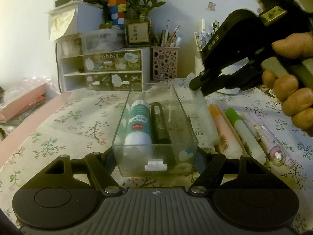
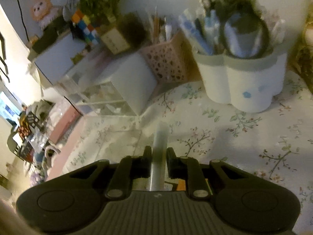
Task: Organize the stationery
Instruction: 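Lift the white highlighter and lower it into the clear box, then release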
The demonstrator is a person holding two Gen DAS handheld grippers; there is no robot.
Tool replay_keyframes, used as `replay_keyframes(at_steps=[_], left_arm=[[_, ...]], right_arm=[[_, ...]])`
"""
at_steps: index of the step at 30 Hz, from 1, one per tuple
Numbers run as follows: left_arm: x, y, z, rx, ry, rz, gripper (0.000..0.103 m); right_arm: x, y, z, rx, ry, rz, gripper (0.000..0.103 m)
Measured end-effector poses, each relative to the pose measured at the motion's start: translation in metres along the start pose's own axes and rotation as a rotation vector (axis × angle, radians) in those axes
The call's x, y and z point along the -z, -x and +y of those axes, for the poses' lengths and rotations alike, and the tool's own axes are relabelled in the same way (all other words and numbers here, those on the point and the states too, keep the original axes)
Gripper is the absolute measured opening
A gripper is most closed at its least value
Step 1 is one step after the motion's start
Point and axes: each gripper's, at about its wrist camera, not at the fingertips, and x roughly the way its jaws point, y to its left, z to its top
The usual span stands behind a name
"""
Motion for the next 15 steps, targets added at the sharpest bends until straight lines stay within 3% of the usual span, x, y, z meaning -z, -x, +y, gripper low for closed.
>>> replay_keyframes(at_steps=[15], left_arm=[[-0.001,-0.002,-0.001,0.003,-0.010,0.002,0.073]], right_arm=[[-0.004,0.032,0.000,-0.068,-0.043,-0.109,0.006]])
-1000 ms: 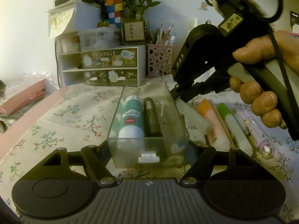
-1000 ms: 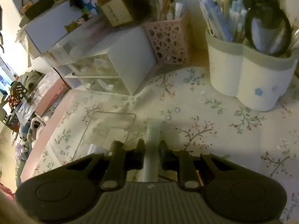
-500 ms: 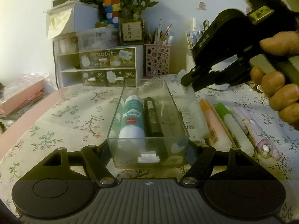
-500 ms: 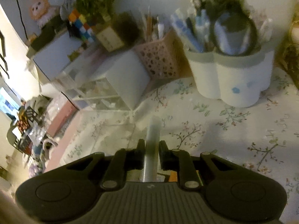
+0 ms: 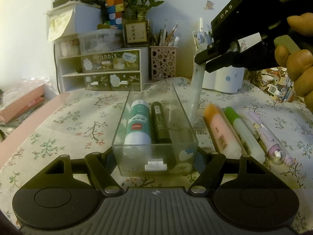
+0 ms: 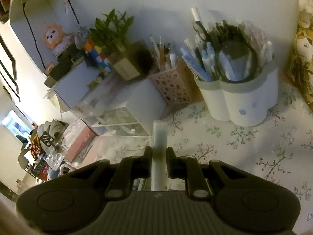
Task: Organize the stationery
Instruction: 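Lift the white highlighter and lower it into the clear box, then release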
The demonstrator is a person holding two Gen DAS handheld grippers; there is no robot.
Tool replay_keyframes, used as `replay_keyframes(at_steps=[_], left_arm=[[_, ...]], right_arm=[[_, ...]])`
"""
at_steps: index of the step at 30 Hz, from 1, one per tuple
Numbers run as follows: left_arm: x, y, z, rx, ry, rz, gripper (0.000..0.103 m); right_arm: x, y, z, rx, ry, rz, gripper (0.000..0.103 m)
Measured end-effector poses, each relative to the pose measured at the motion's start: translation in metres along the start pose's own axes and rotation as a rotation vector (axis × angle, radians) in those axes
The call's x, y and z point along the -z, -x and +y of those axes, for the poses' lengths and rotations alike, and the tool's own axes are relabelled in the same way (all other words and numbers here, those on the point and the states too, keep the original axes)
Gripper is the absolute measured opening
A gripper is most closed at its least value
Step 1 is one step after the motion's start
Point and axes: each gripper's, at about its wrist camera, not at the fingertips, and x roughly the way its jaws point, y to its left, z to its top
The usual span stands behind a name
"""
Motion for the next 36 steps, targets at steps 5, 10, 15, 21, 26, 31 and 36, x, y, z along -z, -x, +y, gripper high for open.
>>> replay_keyframes(at_steps=[5,10,15,21,26,31,36], left_arm=[[0.000,0.000,0.000,0.000,0.000,0.000,0.073],[0.000,0.000,0.000,-0.001,0.000,0.000,0.073],[0.000,0.000,0.000,0.000,0.000,0.000,0.073],[0.000,0.000,0.000,-0.001,0.000,0.000,0.073],[0.000,0.000,0.000,-0.001,0.000,0.000,0.073],[0.000,0.000,0.000,-0.001,0.000,0.000,0.073],[0.000,0.000,0.000,-0.001,0.000,0.000,0.073]], right_arm=[[0.004,0.000,-0.001,-0.002,0.018,-0.014,0.006],[0.004,0.007,0.001,-0.002,0.036,-0.041,0.006],[-0.003,0.022,0.009,-0.018,0.067,-0.076,0.006],[-0.003,0.032,0.028,-0.016,0.151,-0.106,0.006],[-0.001,0.035,0.031,-0.026,0.160,-0.114,0.006],[-0.006,0.049,0.035,-0.072,0.158,-0.141,0.006],[-0.008,0.057,0.048,-0.138,0.185,-0.131,0.006]])
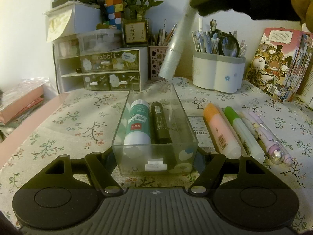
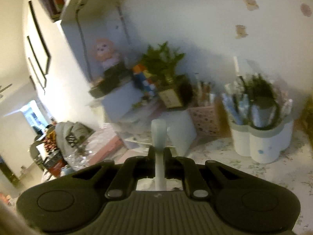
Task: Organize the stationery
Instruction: 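Lift the white highlighter and lower it into the clear box, then release, then move the right gripper to the orange highlighter and grasp it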
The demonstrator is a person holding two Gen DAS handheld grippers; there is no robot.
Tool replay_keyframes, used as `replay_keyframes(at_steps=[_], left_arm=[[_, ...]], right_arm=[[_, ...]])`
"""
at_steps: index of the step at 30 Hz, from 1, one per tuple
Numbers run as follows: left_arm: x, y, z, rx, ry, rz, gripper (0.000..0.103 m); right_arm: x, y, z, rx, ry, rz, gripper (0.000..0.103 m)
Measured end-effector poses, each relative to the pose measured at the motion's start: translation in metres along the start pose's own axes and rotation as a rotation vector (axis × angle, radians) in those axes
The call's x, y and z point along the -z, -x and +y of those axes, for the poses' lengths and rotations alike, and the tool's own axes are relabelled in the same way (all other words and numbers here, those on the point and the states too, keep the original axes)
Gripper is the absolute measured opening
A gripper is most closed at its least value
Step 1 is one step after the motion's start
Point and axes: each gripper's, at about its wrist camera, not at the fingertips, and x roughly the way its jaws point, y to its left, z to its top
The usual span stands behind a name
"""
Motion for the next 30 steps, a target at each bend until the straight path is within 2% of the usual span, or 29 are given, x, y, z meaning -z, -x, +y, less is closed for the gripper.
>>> replay_keyframes(at_steps=[5,8,13,19,24,28,30], left_arm=[[0.000,0.000,0.000,0.000,0.000,0.001,0.073],[0.000,-0.001,-0.001,0.003,-0.002,0.002,0.073],[0.000,-0.001,-0.002,0.008,-0.008,0.004,0.073],[0.000,-0.001,-0.001,0.008,-0.009,0.004,0.073],[0.000,-0.001,-0.002,0.008,-0.010,0.004,0.073],[0.000,-0.001,-0.002,0.008,-0.010,0.005,0.073],[0.000,-0.001,-0.002,0.007,-0.010,0.004,0.073]], right_arm=[[0.006,-0.006,0.006,-0.108,-0.005,0.060,0.006],[0.016,-0.019,0.007,-0.136,0.006,0.132,0.006],[0.039,-0.044,-0.001,-0.105,-0.022,0.232,0.006],[0.043,-0.055,-0.022,-0.072,-0.096,0.243,0.008],[0.041,-0.074,-0.018,-0.028,-0.057,0.299,0.011],[0.043,-0.075,-0.024,-0.005,-0.088,0.295,0.012],[0.042,-0.067,-0.030,0.018,-0.099,0.271,0.019]])
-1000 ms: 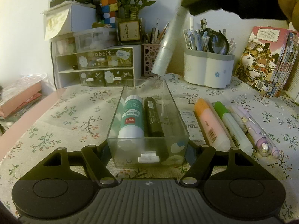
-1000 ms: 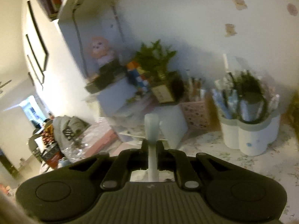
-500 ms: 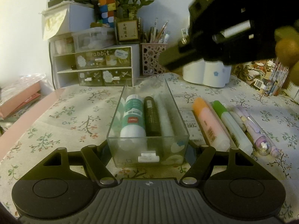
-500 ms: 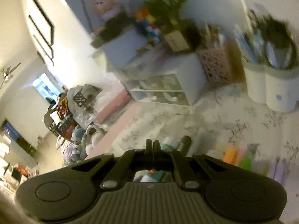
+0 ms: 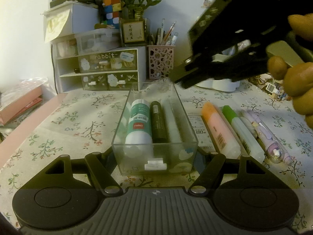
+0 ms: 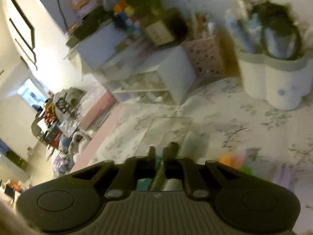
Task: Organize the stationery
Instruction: 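Move the right gripper to the orange highlighter and grasp it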
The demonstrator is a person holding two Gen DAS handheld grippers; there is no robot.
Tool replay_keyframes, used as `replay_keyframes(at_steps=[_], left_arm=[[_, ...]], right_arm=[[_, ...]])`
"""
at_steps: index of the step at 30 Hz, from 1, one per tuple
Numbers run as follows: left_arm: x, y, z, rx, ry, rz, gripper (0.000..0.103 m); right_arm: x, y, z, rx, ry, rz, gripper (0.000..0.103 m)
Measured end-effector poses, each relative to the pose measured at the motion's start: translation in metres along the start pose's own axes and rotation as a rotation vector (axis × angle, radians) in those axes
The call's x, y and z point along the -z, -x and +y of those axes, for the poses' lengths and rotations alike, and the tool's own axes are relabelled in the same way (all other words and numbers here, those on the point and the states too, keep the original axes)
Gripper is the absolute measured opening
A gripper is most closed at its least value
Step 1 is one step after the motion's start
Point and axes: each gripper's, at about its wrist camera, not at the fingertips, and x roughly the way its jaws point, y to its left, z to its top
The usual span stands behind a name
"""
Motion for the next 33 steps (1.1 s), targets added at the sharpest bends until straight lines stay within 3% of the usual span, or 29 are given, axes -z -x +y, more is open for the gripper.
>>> replay_keyframes(at_steps=[7,17,27,33], left_arm=[[0.000,0.000,0.000,0.001,0.000,0.000,0.073],[0.000,0.000,0.000,0.001,0.001,0.000,0.073],[0.000,0.000,0.000,0.001,0.000,0.000,0.073],[0.000,0.000,0.000,0.001,0.000,0.000,0.073]], right_arm=[[0.003,0.016,-0.037,0.126,-0.073,0.014,0.023],[0.007,0.038,-0.049,0.242,-0.072,0.041,0.023],[0.024,0.069,-0.072,0.322,-0.112,0.025,0.023],[0.036,0.084,-0.085,0.324,-0.168,-0.005,0.023]])
